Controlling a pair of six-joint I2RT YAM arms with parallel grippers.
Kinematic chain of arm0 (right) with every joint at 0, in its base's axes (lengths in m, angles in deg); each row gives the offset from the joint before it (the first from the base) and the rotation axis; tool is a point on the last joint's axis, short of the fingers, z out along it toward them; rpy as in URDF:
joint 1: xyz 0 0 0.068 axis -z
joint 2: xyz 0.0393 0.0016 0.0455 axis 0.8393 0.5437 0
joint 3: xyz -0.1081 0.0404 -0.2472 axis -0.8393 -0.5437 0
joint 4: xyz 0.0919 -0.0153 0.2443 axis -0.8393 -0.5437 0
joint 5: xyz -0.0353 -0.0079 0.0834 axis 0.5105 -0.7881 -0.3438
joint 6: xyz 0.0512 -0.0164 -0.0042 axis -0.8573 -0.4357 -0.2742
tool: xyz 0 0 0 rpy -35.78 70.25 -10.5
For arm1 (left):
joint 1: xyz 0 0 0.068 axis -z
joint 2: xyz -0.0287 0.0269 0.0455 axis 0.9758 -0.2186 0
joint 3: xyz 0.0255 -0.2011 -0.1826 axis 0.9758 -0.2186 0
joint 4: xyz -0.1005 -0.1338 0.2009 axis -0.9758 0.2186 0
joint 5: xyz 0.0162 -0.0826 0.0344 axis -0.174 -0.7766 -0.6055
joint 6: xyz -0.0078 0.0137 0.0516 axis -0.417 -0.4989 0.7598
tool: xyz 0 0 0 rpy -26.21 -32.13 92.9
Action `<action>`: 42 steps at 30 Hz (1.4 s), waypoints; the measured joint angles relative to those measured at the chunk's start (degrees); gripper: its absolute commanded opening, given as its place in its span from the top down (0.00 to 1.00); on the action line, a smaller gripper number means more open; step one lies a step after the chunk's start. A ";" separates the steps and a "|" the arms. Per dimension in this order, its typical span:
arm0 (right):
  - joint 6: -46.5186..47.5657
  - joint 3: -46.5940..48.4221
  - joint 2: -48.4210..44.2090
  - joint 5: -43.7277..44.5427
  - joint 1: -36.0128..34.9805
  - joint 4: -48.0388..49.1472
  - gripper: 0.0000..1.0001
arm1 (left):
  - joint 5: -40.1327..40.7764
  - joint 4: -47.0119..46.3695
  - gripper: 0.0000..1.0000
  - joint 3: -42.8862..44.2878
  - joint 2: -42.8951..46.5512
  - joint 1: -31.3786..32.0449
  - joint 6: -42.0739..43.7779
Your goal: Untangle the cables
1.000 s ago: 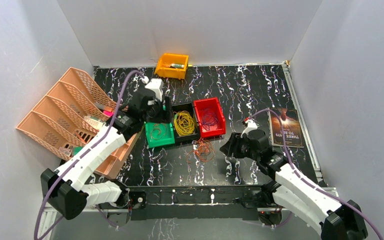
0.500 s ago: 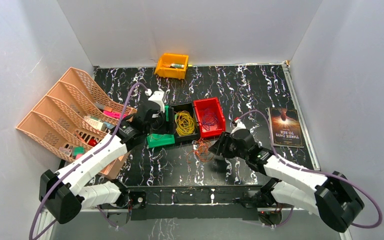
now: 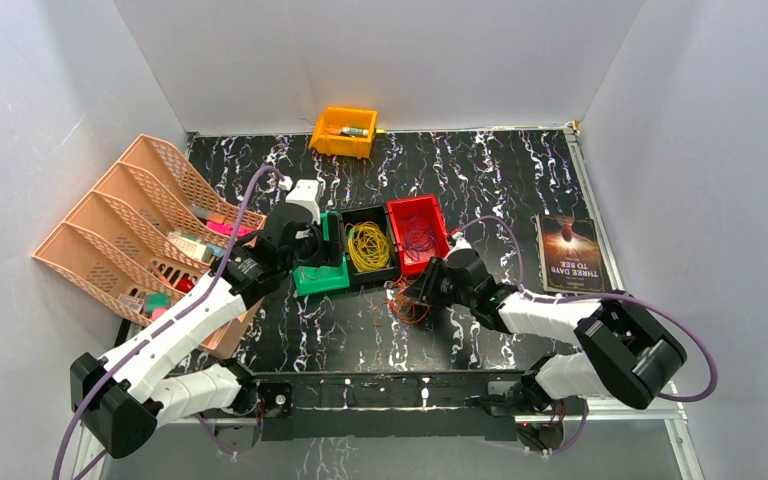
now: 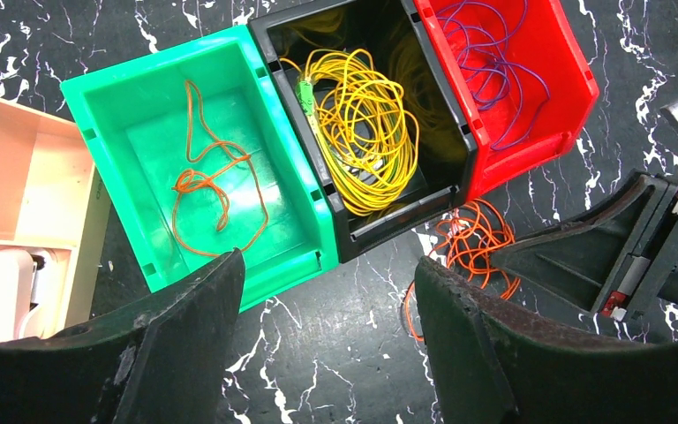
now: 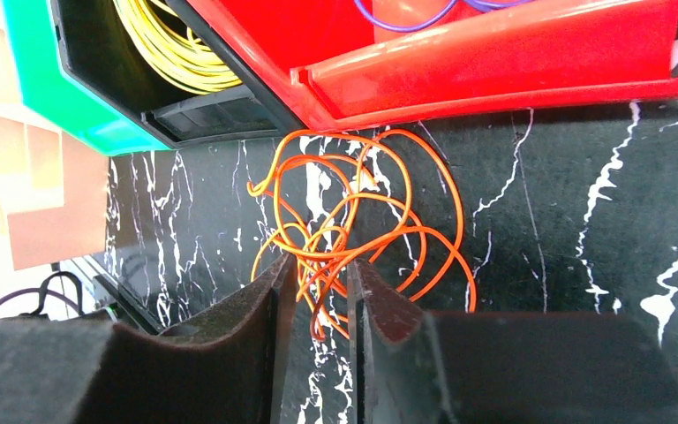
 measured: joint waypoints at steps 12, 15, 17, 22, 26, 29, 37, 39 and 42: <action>1.11 0.24 1.64 -1.18 -0.04 1.86 0.98 | -0.07 -0.52 0.29 -0.66 0.42 0.00 -0.66; 3.52 0.24 -3.80 -0.70 -0.09 0.35 1.00 | -0.61 -1.99 0.29 -2.60 2.19 -0.02 -0.90; 5.35 0.24 -8.68 0.09 -0.11 -0.96 1.00 | -1.84 -3.61 0.29 -3.82 3.37 0.00 -0.90; 10.40 0.39 -21.24 1.11 -0.11 -5.70 1.00 | -7.23 -9.75 0.29 -5.73 4.42 0.00 -0.96; 15.67 0.70 -29.03 -0.02 -0.11 -9.77 1.00 | -12.13 -14.75 0.29 -5.73 3.65 0.00 -1.33; 19.21 2.23 -32.13 -1.27 -0.11 -12.76 0.99 | -15.39 -17.73 0.29 -5.75 3.23 0.00 -1.53; 19.34 10.99 -35.98 6.32 -0.26 -20.50 1.00 | -22.05 -24.24 0.30 -7.89 4.15 -0.02 -1.81; 16.81 13.70 -35.45 9.70 -0.26 -22.58 1.00 | -23.91 -25.51 0.31 -8.59 4.33 0.00 -2.16; 13.07 16.44 -34.12 12.44 -0.26 -24.00 1.00 | -26.56 -27.19 0.31 -8.76 4.13 0.70 -2.43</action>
